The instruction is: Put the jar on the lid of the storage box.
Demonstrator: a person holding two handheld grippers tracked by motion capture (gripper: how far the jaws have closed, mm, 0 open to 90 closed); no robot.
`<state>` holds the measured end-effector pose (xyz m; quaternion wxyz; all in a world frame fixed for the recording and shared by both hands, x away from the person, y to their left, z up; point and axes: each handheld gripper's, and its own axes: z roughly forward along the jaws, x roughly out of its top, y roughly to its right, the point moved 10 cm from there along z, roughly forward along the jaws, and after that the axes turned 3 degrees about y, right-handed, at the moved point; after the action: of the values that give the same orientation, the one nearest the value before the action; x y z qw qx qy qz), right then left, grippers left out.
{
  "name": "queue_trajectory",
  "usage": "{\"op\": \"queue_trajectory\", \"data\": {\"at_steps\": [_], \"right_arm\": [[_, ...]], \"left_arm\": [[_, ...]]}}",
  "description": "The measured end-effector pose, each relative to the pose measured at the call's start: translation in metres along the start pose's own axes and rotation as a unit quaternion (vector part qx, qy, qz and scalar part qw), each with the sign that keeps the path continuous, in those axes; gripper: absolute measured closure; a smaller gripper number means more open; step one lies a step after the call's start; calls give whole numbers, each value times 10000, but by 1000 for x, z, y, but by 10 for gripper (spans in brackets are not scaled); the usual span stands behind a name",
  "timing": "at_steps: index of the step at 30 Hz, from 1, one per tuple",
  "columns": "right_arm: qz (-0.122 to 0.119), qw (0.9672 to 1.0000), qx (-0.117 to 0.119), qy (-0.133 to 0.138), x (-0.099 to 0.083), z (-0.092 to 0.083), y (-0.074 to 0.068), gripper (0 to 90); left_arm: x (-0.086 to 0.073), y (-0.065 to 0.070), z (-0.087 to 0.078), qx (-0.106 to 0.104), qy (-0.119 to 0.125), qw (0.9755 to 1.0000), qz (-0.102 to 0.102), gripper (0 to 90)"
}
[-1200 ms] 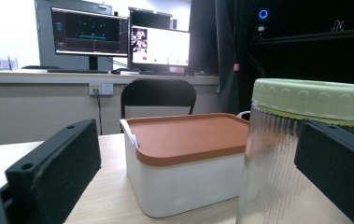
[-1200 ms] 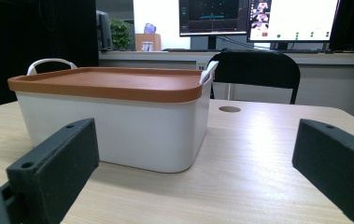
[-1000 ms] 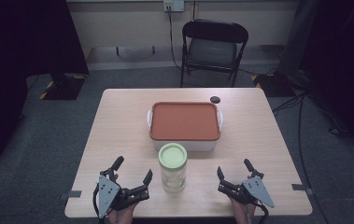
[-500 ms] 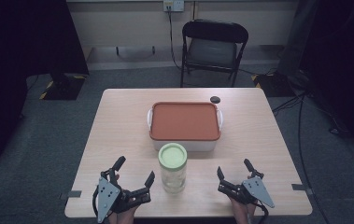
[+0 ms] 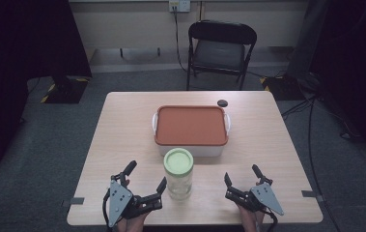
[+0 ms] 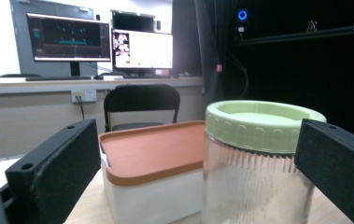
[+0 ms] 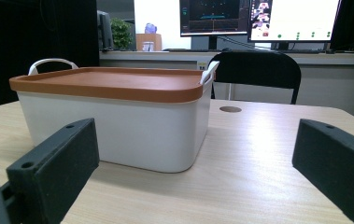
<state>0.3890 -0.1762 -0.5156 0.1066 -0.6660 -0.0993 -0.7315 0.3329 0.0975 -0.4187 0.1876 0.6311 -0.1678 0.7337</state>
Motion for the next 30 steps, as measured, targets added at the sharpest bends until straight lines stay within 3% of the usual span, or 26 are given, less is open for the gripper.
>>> {"op": "queue_trajectory", "data": {"at_steps": [11, 30], "right_arm": [[2, 10000, -3, -1, 0, 0, 0, 0], [3, 10000, -6, -1, 0, 0, 0, 0]], "left_arm": [[4, 22, 12, -334, 37, 9994, 51, 0], [13, 38, 34, -645, 49, 9978, 119, 0]]}}
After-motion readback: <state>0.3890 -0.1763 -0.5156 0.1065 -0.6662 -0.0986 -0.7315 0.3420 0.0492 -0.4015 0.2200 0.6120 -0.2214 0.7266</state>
